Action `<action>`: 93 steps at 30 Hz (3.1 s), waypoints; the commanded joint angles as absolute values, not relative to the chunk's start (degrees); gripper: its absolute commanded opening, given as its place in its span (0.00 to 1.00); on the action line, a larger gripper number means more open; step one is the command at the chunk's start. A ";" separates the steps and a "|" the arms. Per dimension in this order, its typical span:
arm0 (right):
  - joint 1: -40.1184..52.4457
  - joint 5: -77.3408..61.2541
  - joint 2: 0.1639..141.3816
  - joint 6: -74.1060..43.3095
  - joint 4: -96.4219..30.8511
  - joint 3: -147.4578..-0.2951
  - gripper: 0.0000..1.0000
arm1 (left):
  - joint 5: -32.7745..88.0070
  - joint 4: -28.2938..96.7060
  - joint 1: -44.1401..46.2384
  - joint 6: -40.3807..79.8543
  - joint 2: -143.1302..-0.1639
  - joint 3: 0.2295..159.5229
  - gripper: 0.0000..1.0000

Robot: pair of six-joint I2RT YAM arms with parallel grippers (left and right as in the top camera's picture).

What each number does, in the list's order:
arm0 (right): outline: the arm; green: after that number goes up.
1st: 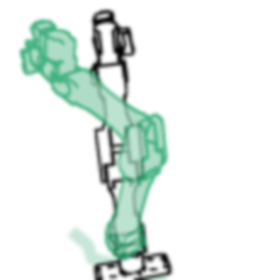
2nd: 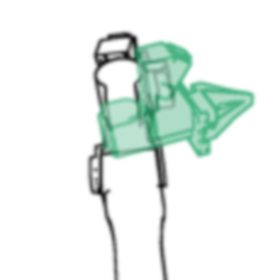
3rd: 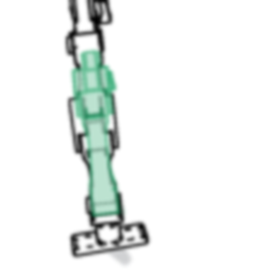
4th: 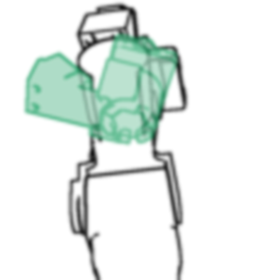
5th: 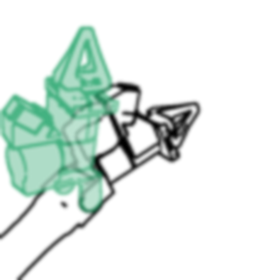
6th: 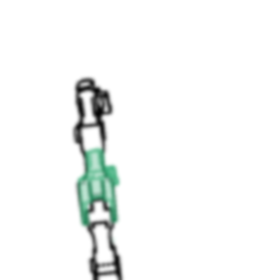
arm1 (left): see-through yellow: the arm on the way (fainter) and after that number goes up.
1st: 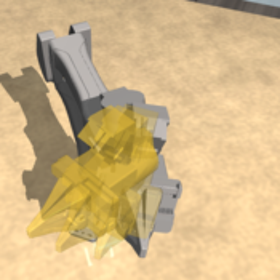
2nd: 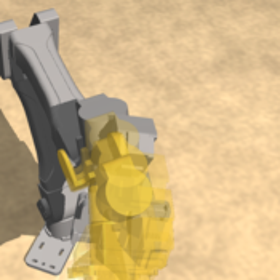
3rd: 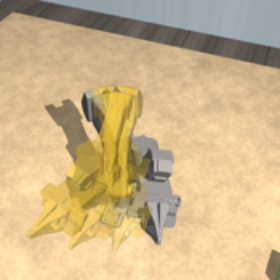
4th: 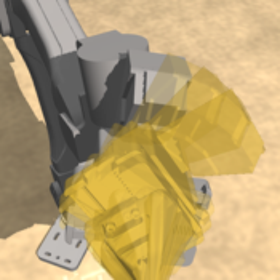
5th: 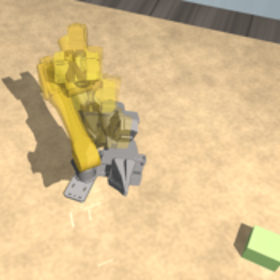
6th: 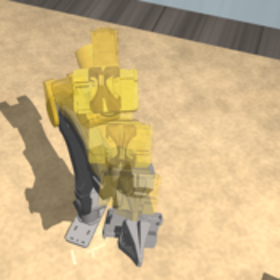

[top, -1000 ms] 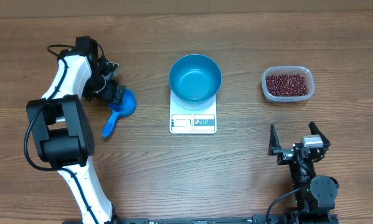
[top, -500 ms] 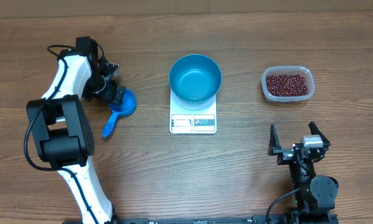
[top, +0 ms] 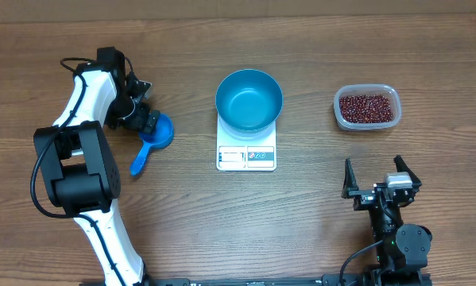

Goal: Scoop item into bowl and weigh 150g on scale
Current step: 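Close the left gripper on the blue scoop's cup rim, then lift the blue scoop with the left gripper over the teal bowl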

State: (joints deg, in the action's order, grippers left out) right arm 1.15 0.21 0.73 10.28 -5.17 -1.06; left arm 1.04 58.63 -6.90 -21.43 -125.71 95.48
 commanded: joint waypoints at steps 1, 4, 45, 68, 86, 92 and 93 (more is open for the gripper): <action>0.95 -0.12 0.16 10.57 -4.86 -0.47 1.00 | 1.06 58.63 -7.11 -22.28 -126.28 94.96 0.94; 0.95 -0.12 0.16 10.57 -4.86 -0.47 1.00 | 1.06 58.63 -7.11 -22.28 -126.28 94.94 0.94; 0.95 -0.12 0.16 10.57 -4.84 -0.47 1.00 | 0.86 55.37 -7.11 -22.31 -126.28 91.35 0.72; 0.95 -0.12 0.16 10.57 -4.86 -0.47 1.00 | 0.97 51.99 -7.09 -22.33 -126.28 91.39 0.42; 0.95 -0.12 0.16 10.57 -4.86 -0.47 1.00 | 1.06 52.42 -7.09 -22.31 -126.28 91.39 0.04; 0.95 -0.14 0.16 10.57 -4.84 -0.47 1.00 | 1.06 52.95 -7.09 -22.31 -126.28 91.39 0.04; 0.95 -0.12 0.16 10.57 -4.86 -0.47 1.00 | 1.06 53.12 -7.09 -22.31 -126.28 91.39 0.04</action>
